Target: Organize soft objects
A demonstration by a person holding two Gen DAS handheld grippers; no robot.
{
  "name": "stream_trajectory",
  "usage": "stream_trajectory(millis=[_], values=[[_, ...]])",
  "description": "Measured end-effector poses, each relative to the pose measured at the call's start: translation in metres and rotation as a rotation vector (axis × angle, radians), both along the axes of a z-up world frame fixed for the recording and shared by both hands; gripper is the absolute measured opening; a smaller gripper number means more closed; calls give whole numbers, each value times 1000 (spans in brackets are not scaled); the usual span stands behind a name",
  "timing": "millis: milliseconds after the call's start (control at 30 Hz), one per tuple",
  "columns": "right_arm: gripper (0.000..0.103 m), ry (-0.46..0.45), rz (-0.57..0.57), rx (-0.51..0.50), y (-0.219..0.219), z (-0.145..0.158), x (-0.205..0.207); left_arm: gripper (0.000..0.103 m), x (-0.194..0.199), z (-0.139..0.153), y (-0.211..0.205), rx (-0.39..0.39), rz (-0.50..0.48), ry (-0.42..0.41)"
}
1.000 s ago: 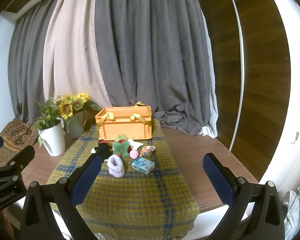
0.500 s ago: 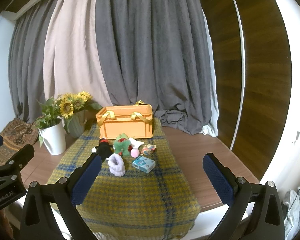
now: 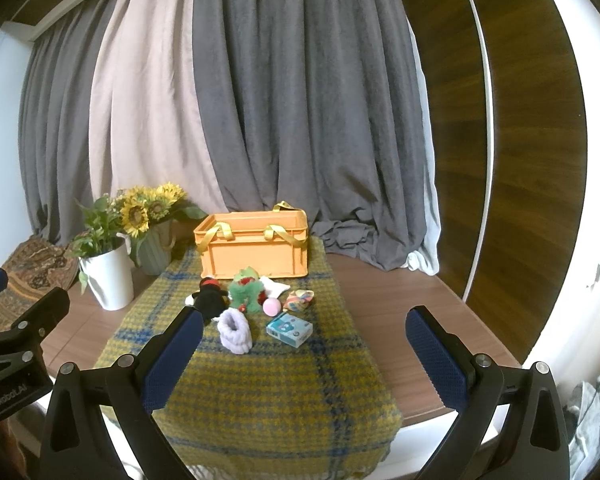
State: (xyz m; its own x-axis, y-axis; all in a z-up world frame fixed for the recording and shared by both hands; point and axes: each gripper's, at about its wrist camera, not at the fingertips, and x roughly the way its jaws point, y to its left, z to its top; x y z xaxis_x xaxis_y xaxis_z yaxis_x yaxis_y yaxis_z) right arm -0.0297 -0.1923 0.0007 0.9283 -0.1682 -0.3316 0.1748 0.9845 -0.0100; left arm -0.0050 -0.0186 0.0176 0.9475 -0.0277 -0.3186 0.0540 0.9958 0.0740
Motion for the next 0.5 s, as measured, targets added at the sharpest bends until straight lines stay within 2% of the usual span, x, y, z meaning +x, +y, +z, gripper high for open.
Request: stream_trajectory(millis=[300,500], values=[[103,35,14,16,-2,-6,12,103,13,-10,-8,20,-16,22],[103,74,16,34,-10,-20,37,103,42,-23,-14,35,-41,53]])
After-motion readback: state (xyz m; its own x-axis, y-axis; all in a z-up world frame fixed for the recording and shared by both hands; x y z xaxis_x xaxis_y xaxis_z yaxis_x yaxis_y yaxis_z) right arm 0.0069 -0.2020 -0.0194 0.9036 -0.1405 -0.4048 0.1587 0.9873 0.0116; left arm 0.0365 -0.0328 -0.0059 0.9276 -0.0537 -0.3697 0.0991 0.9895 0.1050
